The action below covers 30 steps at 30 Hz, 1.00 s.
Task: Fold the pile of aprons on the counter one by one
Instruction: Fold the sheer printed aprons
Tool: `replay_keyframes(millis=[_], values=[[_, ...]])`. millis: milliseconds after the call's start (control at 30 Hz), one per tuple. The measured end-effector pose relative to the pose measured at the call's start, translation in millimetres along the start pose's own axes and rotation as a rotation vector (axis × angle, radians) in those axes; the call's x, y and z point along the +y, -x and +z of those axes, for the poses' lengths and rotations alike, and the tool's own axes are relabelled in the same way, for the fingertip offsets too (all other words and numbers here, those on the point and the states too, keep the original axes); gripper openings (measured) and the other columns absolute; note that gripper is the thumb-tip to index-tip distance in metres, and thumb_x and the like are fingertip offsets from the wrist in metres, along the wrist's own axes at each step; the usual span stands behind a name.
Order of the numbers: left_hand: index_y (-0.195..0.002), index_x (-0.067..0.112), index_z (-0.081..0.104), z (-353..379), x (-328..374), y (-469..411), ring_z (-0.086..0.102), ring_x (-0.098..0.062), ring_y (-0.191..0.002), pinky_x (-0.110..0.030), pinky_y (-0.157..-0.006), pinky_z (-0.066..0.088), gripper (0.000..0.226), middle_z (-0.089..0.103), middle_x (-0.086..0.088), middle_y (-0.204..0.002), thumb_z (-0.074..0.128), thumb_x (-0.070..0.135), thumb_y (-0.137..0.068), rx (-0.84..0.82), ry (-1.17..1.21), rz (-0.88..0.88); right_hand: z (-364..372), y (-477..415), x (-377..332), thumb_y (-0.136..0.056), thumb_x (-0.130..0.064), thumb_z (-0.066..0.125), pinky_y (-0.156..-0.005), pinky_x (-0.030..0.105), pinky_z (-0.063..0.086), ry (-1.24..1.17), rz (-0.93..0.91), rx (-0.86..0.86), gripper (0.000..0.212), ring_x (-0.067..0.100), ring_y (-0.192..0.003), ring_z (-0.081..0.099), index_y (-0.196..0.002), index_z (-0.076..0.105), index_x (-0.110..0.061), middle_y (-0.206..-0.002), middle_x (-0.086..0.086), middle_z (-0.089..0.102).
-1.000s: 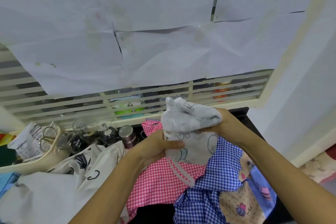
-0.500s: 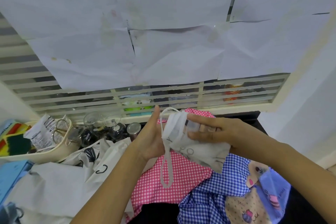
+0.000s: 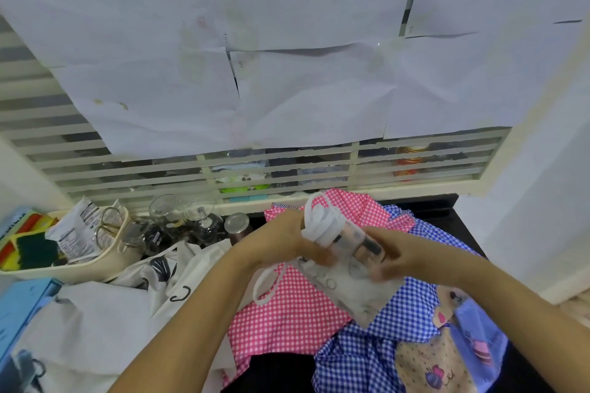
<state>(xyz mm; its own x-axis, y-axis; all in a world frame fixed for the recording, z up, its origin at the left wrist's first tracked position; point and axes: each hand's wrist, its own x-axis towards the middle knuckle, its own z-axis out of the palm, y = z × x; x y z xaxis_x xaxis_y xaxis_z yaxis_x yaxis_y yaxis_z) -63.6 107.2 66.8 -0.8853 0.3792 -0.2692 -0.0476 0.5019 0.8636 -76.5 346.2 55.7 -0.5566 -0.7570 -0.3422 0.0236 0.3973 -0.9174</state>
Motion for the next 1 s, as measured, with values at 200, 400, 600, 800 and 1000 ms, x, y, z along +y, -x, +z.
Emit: replay_keyframes(millis=[200,400,600,800,1000], values=[[-0.12,0.024,0.06,21,0,-10,0.067,-0.008,-0.093,-0.031,-0.08,0.058,0.047,0.067,0.002,-0.119,0.077,0.025,-0.076,0.289,0.26,-0.097,21,-18,17,-0.071,-0.004,0.079,-0.079,0.033,0.058,-0.11,0.029,0.381,0.039,0.012,-0.089,0.07,-0.104,0.065,-0.019,-0.096,-0.004,0.073],[-0.152,0.02,0.012,41,-2,0,0.029,-0.026,-0.142,-0.048,-0.112,0.031,0.117,0.02,-0.004,-0.158,0.073,0.066,-0.063,0.614,0.092,-0.281,29,-20,22,-0.07,0.0,0.076,-0.063,0.025,0.056,-0.398,-0.064,0.687,0.037,0.019,-0.083,0.072,-0.103,0.065,-0.013,-0.091,0.001,0.075],[-0.104,0.012,0.068,64,-7,-3,0.069,-0.027,-0.093,-0.043,-0.094,0.052,0.031,0.068,-0.026,-0.103,0.074,0.03,-0.08,0.331,0.657,-0.155,57,-27,7,-0.075,0.002,0.074,-0.073,0.027,0.057,-0.456,-0.199,0.605,0.033,0.02,-0.088,0.072,-0.105,0.068,-0.011,-0.094,0.006,0.075],[-0.126,0.004,0.057,60,-18,-1,0.063,-0.036,-0.11,-0.048,-0.095,0.051,0.041,0.065,-0.02,-0.119,0.058,0.006,-0.086,0.237,1.001,-0.058,52,-19,9,-0.069,-0.024,0.081,-0.077,0.028,0.058,-0.325,-0.064,0.536,0.056,0.015,-0.095,0.068,-0.116,0.051,-0.02,-0.109,0.0,0.066],[-0.128,-0.002,0.055,45,-20,-2,0.063,-0.04,-0.105,-0.046,-0.088,0.055,0.051,0.062,-0.027,-0.12,0.066,0.002,-0.078,0.19,1.155,-0.186,44,-2,23,-0.069,-0.065,0.068,-0.117,0.03,0.02,0.841,-0.541,0.564,0.095,0.007,-0.144,0.017,-0.146,0.017,-0.043,-0.154,-0.017,0.018]])
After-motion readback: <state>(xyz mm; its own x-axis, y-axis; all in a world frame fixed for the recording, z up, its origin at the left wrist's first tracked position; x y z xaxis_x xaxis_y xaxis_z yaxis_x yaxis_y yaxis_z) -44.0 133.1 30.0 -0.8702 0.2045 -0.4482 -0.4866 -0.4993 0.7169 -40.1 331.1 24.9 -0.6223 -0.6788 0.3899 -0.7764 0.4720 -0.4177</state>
